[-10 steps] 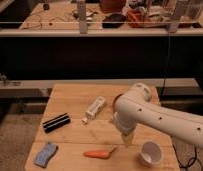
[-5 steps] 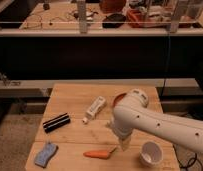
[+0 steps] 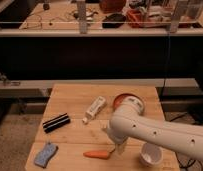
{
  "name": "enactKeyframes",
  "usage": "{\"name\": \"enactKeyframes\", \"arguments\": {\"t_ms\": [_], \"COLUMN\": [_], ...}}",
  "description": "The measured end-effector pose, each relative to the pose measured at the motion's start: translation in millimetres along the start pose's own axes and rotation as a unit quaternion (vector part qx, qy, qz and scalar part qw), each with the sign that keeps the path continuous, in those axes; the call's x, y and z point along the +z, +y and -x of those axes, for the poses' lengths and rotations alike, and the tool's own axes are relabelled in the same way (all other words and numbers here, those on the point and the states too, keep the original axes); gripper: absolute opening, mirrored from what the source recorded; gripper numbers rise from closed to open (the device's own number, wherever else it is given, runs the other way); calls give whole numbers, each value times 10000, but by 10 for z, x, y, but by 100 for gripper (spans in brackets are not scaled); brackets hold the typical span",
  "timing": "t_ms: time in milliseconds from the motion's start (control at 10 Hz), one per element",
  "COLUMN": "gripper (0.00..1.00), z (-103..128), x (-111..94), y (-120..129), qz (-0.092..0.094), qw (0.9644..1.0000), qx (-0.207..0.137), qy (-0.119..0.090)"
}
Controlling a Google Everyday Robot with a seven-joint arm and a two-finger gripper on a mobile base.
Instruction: Drag the pepper across the table
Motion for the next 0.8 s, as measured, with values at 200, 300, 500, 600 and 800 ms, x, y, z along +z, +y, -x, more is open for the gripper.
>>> {"name": "enactKeyframes", "arguments": {"t_ms": [200,300,500,600,800], "gripper": [80,80,80,80,80], "z": [104,125,138,133,75], "x": [75,110,163,196,256], "y": [-23,-37,-54,-52,-26], "qz": [-20,-20,-17,-4,-5], "qw": [9999,9997,9990,9988,9988], "qx": [-140,-246,-422,-465,-474], "qy": [24,75,171,154,94]}}
